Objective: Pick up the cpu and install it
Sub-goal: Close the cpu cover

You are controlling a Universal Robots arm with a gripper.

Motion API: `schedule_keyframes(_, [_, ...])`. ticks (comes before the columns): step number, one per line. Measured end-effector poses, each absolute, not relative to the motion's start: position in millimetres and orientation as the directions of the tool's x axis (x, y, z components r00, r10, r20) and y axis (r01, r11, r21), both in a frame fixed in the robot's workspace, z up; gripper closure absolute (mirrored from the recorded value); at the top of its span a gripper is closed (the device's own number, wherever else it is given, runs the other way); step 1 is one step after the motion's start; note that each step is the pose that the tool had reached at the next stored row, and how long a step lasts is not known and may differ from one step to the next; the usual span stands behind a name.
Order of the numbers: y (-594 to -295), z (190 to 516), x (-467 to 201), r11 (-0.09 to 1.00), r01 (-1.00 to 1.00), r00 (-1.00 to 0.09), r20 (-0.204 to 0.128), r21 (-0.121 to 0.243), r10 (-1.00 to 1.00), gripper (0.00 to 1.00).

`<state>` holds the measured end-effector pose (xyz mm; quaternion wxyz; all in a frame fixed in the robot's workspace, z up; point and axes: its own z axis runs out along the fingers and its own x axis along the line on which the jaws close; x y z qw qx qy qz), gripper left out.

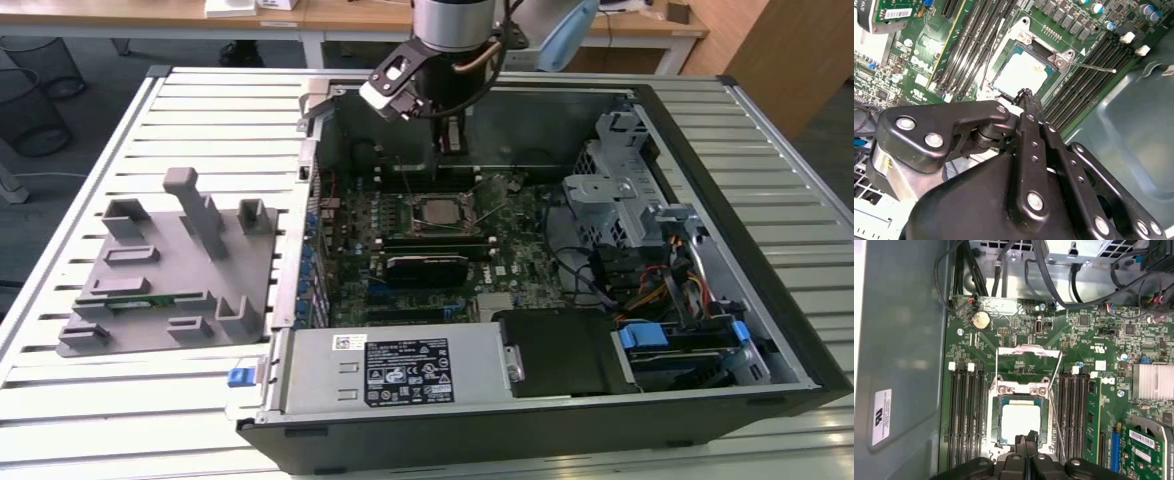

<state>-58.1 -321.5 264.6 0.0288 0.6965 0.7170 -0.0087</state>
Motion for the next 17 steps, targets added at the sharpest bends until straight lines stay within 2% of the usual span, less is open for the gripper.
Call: schedule_keyframes(17, [-329.6, 283.9, -58.2, 0.030, 0.999, -0.028, -0.054, 0.028, 0.998, 0.89])
